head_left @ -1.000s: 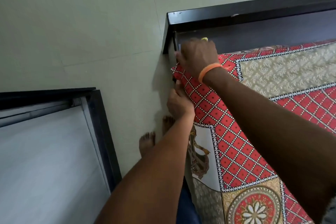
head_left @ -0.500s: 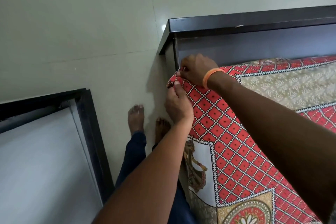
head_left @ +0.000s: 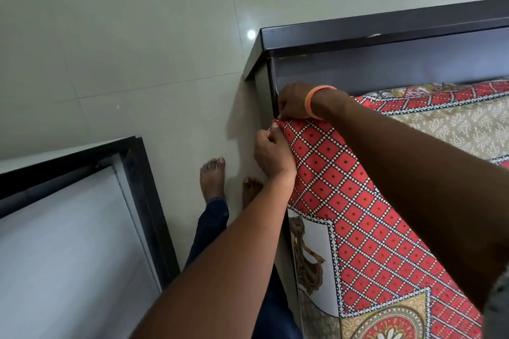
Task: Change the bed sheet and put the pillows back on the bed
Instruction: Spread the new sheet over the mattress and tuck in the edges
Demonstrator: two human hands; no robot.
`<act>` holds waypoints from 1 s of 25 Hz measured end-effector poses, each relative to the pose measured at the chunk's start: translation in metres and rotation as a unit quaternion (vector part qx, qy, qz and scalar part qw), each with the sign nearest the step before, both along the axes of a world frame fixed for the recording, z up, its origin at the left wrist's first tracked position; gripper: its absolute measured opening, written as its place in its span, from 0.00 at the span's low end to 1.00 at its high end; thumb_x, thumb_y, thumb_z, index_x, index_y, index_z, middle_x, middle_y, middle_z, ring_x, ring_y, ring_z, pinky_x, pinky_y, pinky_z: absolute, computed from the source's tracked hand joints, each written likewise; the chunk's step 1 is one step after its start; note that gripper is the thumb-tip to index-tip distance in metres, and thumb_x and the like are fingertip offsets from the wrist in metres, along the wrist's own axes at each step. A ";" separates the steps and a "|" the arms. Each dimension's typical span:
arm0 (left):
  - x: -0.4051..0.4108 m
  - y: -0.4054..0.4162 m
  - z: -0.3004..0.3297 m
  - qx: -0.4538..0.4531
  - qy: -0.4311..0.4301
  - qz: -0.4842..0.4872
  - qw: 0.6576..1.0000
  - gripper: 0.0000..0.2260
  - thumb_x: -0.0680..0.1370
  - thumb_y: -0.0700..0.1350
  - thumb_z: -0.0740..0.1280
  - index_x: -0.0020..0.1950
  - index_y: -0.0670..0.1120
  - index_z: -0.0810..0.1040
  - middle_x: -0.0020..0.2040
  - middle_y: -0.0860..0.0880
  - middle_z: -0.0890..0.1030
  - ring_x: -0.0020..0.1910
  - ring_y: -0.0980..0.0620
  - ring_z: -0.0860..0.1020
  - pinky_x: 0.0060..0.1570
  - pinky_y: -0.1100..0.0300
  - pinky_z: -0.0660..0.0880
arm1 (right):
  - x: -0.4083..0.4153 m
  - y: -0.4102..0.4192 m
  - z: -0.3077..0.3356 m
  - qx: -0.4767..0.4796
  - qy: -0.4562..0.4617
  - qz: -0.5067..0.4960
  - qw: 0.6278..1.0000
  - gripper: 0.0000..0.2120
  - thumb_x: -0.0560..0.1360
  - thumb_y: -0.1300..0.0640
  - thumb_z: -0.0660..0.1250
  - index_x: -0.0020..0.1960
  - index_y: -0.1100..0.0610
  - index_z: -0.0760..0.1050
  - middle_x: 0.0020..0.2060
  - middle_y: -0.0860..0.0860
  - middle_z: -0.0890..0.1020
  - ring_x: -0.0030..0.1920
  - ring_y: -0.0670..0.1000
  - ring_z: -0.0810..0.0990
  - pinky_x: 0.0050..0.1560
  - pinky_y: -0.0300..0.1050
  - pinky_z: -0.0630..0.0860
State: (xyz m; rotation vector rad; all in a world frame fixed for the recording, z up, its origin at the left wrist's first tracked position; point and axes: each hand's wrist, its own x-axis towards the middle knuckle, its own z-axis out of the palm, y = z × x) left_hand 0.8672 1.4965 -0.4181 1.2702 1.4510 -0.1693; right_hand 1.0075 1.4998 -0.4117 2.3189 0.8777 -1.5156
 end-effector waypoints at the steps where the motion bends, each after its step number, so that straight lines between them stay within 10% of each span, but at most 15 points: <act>1: 0.001 0.001 0.002 -0.003 -0.002 0.003 1.000 0.15 0.82 0.54 0.61 0.42 0.46 0.72 0.39 0.52 0.76 0.37 0.56 0.75 0.33 0.62 0.67 | 0.003 -0.001 0.002 0.002 0.012 -0.008 1.000 0.16 0.78 0.49 0.67 0.59 0.59 0.79 0.57 0.57 0.81 0.55 0.57 0.78 0.51 0.45 0.71; 11: 0.015 0.012 -0.007 -0.048 0.086 0.018 0.995 0.08 0.78 0.45 0.68 0.42 0.42 0.76 0.43 0.44 0.82 0.43 0.42 0.80 0.39 0.54 0.76 | -0.020 0.004 -0.007 -0.056 -0.111 0.014 0.992 0.15 0.77 0.52 0.63 0.63 0.54 0.75 0.61 0.53 0.80 0.61 0.57 0.77 0.64 0.59 0.66; 14: 0.017 0.021 0.001 -0.066 0.107 0.039 0.991 0.10 0.78 0.41 0.66 0.54 0.36 0.80 0.55 0.36 0.82 0.55 0.36 0.80 0.56 0.45 0.78 | -0.032 0.013 0.010 0.052 -0.287 0.070 0.954 0.12 0.79 0.57 0.57 0.59 0.52 0.75 0.56 0.53 0.82 0.57 0.56 0.79 0.59 0.54 0.67; 17: 0.023 0.024 0.022 0.114 0.118 -0.073 0.984 0.11 0.79 0.44 0.64 0.60 0.43 0.75 0.64 0.40 0.73 0.62 0.36 0.72 0.58 0.43 0.71 | -0.047 0.010 0.039 0.249 -0.341 -0.025 0.906 0.08 0.77 0.57 0.59 0.53 0.54 0.75 0.51 0.53 0.79 0.53 0.57 0.77 0.58 0.55 0.63; 21: 0.020 0.011 0.063 0.342 -0.026 -0.207 0.916 0.10 0.77 0.43 0.63 0.58 0.47 0.74 0.60 0.43 0.72 0.60 0.41 0.70 0.54 0.48 0.66 | -0.077 -0.051 0.085 0.332 -0.420 -0.346 0.771 0.11 0.74 0.55 0.67 0.54 0.56 0.78 0.55 0.54 0.78 0.58 0.57 0.76 0.60 0.55 0.66; 25: 0.020 -0.047 0.096 0.378 -0.308 -0.486 0.725 0.15 0.77 0.36 0.57 0.61 0.43 0.76 0.60 0.42 0.75 0.59 0.43 0.73 0.58 0.50 0.71 | -0.128 -0.181 0.105 0.116 -0.379 -0.651 0.647 0.12 0.78 0.56 0.65 0.59 0.60 0.75 0.61 0.61 0.75 0.69 0.61 0.69 0.63 0.53 0.68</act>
